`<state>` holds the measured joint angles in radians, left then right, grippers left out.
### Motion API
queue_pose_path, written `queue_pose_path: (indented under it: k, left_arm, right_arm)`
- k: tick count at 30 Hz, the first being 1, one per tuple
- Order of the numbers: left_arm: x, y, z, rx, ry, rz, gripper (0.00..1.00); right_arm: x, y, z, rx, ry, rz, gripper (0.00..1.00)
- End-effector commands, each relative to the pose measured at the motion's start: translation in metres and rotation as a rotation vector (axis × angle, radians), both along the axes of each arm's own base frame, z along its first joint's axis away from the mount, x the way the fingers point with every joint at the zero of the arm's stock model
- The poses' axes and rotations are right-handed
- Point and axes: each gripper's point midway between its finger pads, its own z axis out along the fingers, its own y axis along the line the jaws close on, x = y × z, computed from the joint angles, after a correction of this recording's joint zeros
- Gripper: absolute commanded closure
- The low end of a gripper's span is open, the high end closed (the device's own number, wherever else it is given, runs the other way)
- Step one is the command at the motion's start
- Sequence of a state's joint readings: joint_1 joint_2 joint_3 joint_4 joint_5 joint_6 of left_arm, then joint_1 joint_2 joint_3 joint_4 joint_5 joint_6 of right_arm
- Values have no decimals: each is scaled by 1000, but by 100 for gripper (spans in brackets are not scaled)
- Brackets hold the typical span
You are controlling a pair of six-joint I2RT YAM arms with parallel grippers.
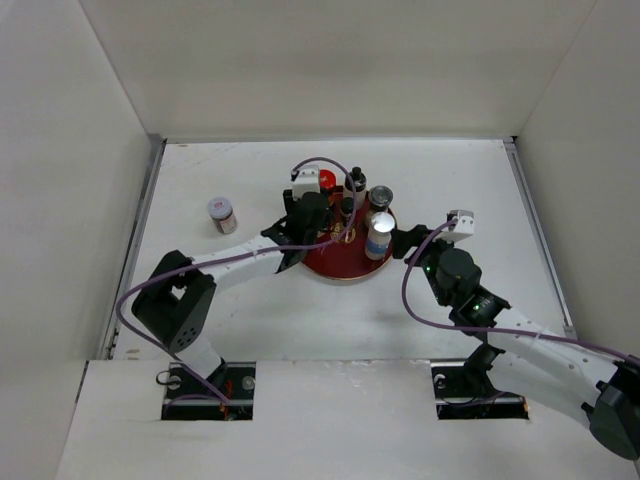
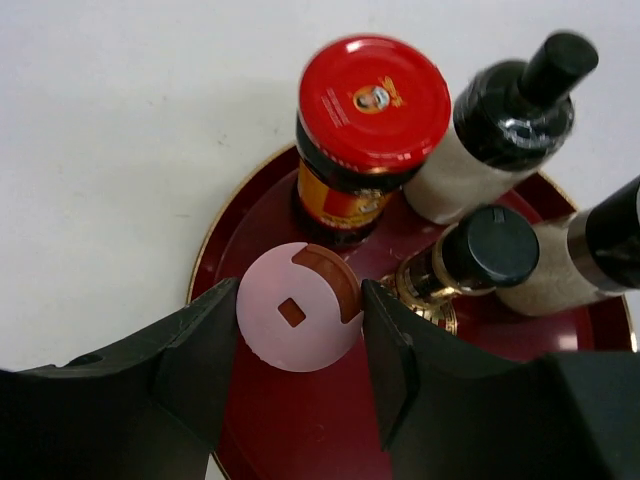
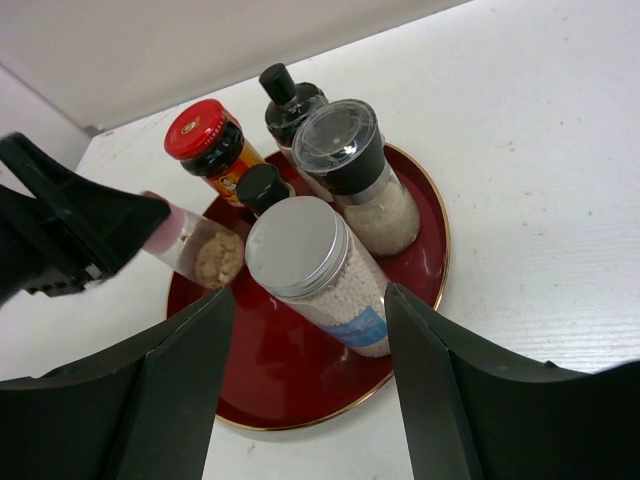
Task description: Organize the condiment bottles
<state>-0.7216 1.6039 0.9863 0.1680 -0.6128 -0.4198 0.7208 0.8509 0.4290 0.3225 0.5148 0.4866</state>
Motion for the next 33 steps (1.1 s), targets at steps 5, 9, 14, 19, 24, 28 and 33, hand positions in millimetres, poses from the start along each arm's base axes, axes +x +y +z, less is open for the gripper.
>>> queue_pose_path:
  k: [5,9,14,19,24,28,33]
  left_arm:
    - [-1,-2,-7,-2,-15,34,62]
    - [-1,3,-12,13,-10,48,53]
    - [-2,9,0,-16,-44,56,29]
    - [-5,35,37,-70,-118,96,19]
    - [-10,103,51,-103,-125,247,17]
    - [-17,154,44,-110,-76,376,13]
    - [-7,197,28,-110,-43,480,11]
  right_arm:
    - [1,5,22,49,-53,16,31]
    - [1,5,22,47,-52,16,31]
    - [0,5,23,50,-56,16,30]
    - [0,5,24,51,-57,16,29]
    - [-1,4,25,56,-61,16,29]
    - [1,5,23,52,-54,15,25]
    - [2,6,22,47,-51,16,21]
